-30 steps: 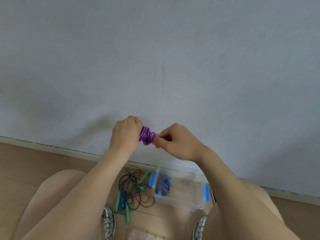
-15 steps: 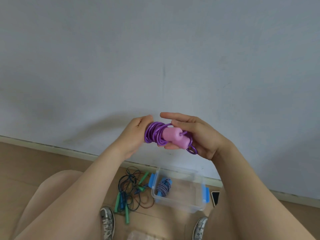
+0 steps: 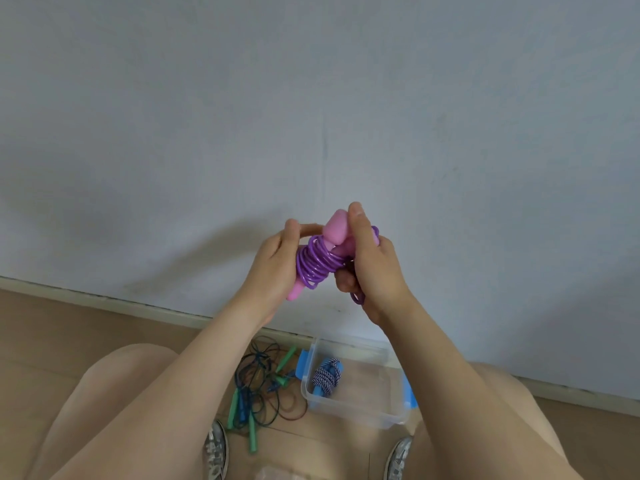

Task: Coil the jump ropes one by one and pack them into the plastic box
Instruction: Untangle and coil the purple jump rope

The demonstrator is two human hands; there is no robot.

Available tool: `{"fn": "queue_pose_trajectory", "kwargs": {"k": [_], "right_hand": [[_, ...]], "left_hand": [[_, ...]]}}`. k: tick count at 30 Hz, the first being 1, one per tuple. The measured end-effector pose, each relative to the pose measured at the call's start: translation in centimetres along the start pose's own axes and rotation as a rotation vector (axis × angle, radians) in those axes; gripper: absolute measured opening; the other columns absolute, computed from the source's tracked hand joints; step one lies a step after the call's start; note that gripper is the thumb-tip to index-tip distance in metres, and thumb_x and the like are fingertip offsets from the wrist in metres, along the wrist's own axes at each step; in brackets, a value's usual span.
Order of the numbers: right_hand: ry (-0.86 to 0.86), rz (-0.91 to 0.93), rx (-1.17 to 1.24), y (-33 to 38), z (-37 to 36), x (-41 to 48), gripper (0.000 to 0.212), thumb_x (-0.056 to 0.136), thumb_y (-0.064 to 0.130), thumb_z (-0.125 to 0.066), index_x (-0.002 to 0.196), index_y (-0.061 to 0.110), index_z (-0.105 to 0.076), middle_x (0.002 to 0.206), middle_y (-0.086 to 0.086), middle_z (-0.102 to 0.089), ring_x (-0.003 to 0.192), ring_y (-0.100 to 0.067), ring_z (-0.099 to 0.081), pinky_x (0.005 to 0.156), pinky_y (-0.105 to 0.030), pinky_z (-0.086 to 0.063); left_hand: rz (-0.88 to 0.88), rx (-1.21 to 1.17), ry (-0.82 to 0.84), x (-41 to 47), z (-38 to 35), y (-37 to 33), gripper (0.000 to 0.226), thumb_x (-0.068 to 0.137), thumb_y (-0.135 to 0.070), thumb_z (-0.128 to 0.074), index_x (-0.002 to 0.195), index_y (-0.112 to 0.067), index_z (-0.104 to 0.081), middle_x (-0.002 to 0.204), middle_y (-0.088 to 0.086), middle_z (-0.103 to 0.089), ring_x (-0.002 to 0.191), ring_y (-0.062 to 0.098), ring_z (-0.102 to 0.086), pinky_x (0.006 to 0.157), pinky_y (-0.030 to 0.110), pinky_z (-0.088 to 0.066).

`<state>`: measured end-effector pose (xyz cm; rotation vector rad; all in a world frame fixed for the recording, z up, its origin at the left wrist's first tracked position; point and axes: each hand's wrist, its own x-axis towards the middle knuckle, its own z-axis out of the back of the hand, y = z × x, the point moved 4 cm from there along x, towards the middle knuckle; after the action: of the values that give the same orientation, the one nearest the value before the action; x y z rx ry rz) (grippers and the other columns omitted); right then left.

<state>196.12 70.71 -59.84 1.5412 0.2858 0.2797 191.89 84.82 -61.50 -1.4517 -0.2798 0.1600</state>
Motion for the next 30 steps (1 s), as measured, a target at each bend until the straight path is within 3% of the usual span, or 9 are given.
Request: {"fn": "queue_pose_trajectory", "kwargs": {"k": [2, 3, 6, 11, 15, 20, 24, 27, 30], "right_hand": [[0.010, 0.011, 0.006, 0.2, -0.1, -0.2, 0.061, 0.104, 0.062, -0.048, 0.071, 0.011, -0.054, 0.059, -0.008, -0.035, 0.048, -0.020, -0.032, 0.045, -0.024, -0.024], [0.026, 0.015, 0.016, 0.2, -0.2, -0.3, 0.061, 0.105, 0.058, -0.049, 0.068, 0.011, -0.052, 0.056, -0.007, -0.037, 0.046, -0.018, -0.032, 0.044, -0.023, -0.027], [0.057, -0.013, 0.004, -0.1, -0.4, -0.5, 0.061, 0.106, 0.059, -0.047, 0.070, 0.009, -0.049, 0.055, -0.004, -0.037, 0.045, -0.017, -0.032, 0.043, -0.025, -0.027], [0.009, -0.115, -0.182, -0.7, 1.1, 0.4, 0.066, 0.104, 0.063, -0.035, 0.104, 0.000, -0.055, 0.070, -0.008, -0.055, 0.046, -0.024, -0.049, 0.043, -0.028, -0.039], [0.055, -0.168, -0.381, -1.3, 1.7, 0.1, 0.058, 0.100, 0.068, -0.040, 0.112, 0.014, -0.058, 0.077, -0.014, -0.070, 0.051, -0.026, -0.066, 0.050, -0.032, -0.052], [0.009, 0.008, -0.178, -0.4, 1.8, 0.1, 0.015, 0.101, 0.020, -0.061, 0.114, 0.015, -0.057, 0.075, -0.014, -0.071, 0.056, -0.027, -0.067, 0.055, -0.037, -0.055], [-0.027, 0.166, -0.211, 0.0, 1.7, 0.1, 0.025, 0.091, 0.008, -0.072, 0.113, 0.015, -0.063, 0.077, -0.012, -0.076, 0.070, -0.027, -0.075, 0.061, -0.036, -0.060], [-0.086, 0.200, -0.209, -0.2, 1.9, 0.4, 0.044, 0.095, 0.017, -0.075, 0.134, 0.016, -0.055, 0.078, -0.007, -0.078, 0.075, -0.022, -0.076, 0.076, -0.037, -0.063], [-0.086, 0.151, -0.090, -0.4, 2.1, 0.8, 0.040, 0.100, 0.020, -0.070, 0.136, 0.007, -0.058, 0.081, -0.007, -0.079, 0.081, -0.022, -0.073, 0.086, -0.035, -0.062]], "left_hand": [[0.002, 0.021, 0.128, -0.6, -0.6, -0.6, 0.061, 0.107, -0.065, -0.028, 0.105, -0.032, -0.079, 0.097, 0.007, -0.080, 0.098, 0.041, -0.072, 0.092, 0.059, -0.056], [-0.026, 0.074, 0.188, -0.8, -0.8, -0.8, 0.052, 0.102, -0.068, -0.043, 0.106, -0.030, -0.078, 0.095, 0.010, -0.079, 0.093, 0.042, -0.073, 0.088, 0.063, -0.056], [-0.058, 0.141, 0.292, -1.1, -1.0, -0.7, 0.041, 0.090, -0.051, -0.075, 0.120, -0.023, -0.069, 0.095, 0.009, -0.078, 0.082, 0.033, -0.078, 0.081, 0.062, -0.061], [-0.004, 0.189, 0.225, -1.0, -1.1, 0.0, 0.022, 0.097, -0.036, -0.074, 0.117, -0.028, -0.071, 0.100, 0.000, -0.079, 0.087, 0.021, -0.079, 0.079, 0.052, -0.063], [0.054, 0.169, 0.133, -0.7, -0.8, 1.2, 0.018, 0.094, -0.037, -0.076, 0.108, -0.026, -0.077, 0.095, 0.002, -0.079, 0.090, 0.018, -0.078, 0.083, 0.049, -0.062], [0.132, 0.096, 0.042, 0.3, 0.6, 2.2, 0.026, 0.089, -0.031, -0.080, 0.104, -0.011, -0.074, 0.102, 0.029, -0.070, 0.082, 0.028, -0.070, 0.070, 0.038, -0.055], [0.175, 0.020, 0.113, 0.1, 0.0, 2.4, 0.024, 0.089, -0.025, -0.081, 0.109, -0.013, -0.076, 0.102, 0.021, -0.075, 0.093, 0.027, -0.077, 0.084, 0.055, -0.062], [0.181, -0.022, 0.082, 0.2, 0.2, 2.2, 0.021, 0.092, -0.017, -0.076, 0.112, -0.012, -0.075, 0.102, 0.011, -0.079, 0.098, 0.027, -0.078, 0.085, 0.052, -0.064], [0.196, -0.098, 0.072, 0.1, 0.4, 2.1, 0.019, 0.094, -0.013, -0.073, 0.112, -0.007, -0.074, 0.098, 0.012, -0.079, 0.090, 0.026, -0.075, 0.081, 0.048, -0.064]]}}
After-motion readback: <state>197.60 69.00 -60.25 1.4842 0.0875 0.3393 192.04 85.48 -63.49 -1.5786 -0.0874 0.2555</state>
